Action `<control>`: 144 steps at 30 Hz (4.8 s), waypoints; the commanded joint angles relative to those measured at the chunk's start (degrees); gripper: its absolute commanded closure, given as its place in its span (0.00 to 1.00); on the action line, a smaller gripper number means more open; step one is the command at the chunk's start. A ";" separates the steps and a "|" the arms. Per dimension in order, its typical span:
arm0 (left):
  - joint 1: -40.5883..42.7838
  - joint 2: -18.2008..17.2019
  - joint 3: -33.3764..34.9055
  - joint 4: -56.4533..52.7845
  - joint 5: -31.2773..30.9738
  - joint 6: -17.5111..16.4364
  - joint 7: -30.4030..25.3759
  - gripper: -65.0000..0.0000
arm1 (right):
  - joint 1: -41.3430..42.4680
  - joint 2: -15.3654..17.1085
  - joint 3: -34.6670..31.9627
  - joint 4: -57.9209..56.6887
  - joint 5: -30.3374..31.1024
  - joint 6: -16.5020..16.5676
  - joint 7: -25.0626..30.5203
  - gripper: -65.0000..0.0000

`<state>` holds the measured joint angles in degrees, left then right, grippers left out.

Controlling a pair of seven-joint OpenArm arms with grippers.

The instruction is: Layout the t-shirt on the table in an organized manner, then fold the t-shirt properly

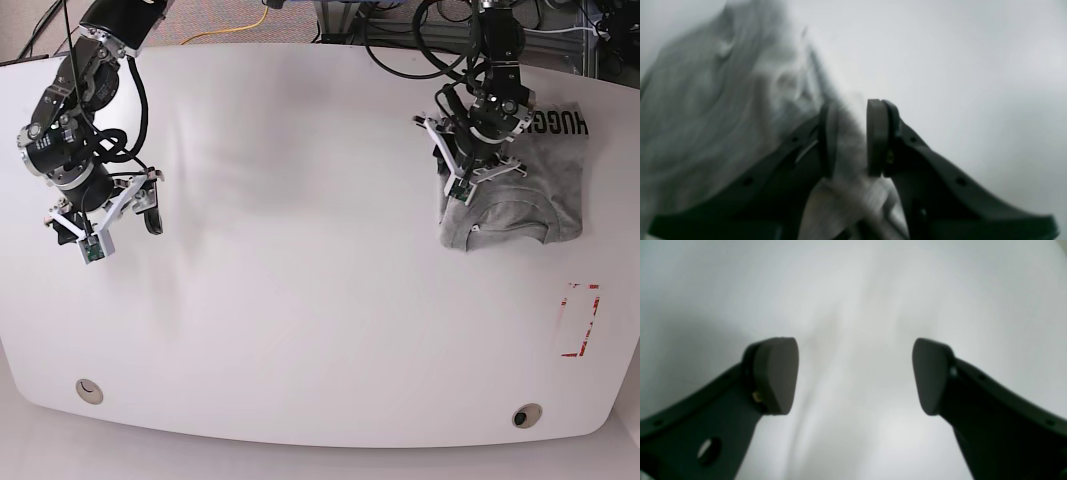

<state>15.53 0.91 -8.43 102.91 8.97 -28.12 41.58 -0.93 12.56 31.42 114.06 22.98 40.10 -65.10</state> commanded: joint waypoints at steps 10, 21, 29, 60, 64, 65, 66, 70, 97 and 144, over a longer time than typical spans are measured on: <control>4.03 -4.20 -13.33 0.52 -0.66 -7.44 0.92 0.80 | 1.68 0.85 0.27 1.15 0.97 -0.10 1.32 0.21; 4.03 -6.58 -18.34 1.13 -0.66 -10.87 0.92 0.80 | 2.03 -0.12 0.27 1.15 0.97 -0.10 1.32 0.21; -1.24 -6.31 -18.17 1.83 -0.40 -10.69 3.21 0.80 | 1.94 -0.73 0.27 1.15 0.97 -0.10 1.32 0.21; -7.49 -25.04 -24.15 -20.67 -7.26 -11.88 -1.54 0.80 | 1.76 -0.64 0.27 1.24 0.97 -0.10 1.23 0.21; -8.45 -26.71 -24.23 -20.76 -7.52 -11.88 -1.45 0.80 | 1.76 -0.47 0.27 1.24 0.97 -0.10 0.00 0.21; -8.72 -26.89 -24.23 -20.76 -7.52 -11.88 -1.45 0.80 | 1.76 -0.47 0.27 1.24 0.97 -0.10 -0.26 0.21; -8.80 -26.97 -24.23 -20.58 -7.52 -11.88 -1.45 0.80 | 1.85 -0.47 0.27 1.24 0.97 -0.10 -0.53 0.21; -8.80 -26.89 -24.15 -19.53 -7.52 -11.88 -1.45 0.80 | 1.85 -0.64 0.27 1.24 0.97 -0.10 -0.61 0.21; -12.32 -7.19 -11.13 2.54 -6.12 0.12 -12.88 0.80 | -0.26 -5.30 -15.81 -0.87 -25.14 -0.10 23.91 0.21; 54.49 -2.09 -7.00 11.42 -4.44 14.36 -66.15 0.80 | -54.06 -1.88 -9.66 0.53 -10.54 -5.42 58.02 0.22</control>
<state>68.05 -1.54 -15.07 113.47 4.95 -13.85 -22.39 -52.23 10.11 21.06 112.16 10.41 34.94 -9.17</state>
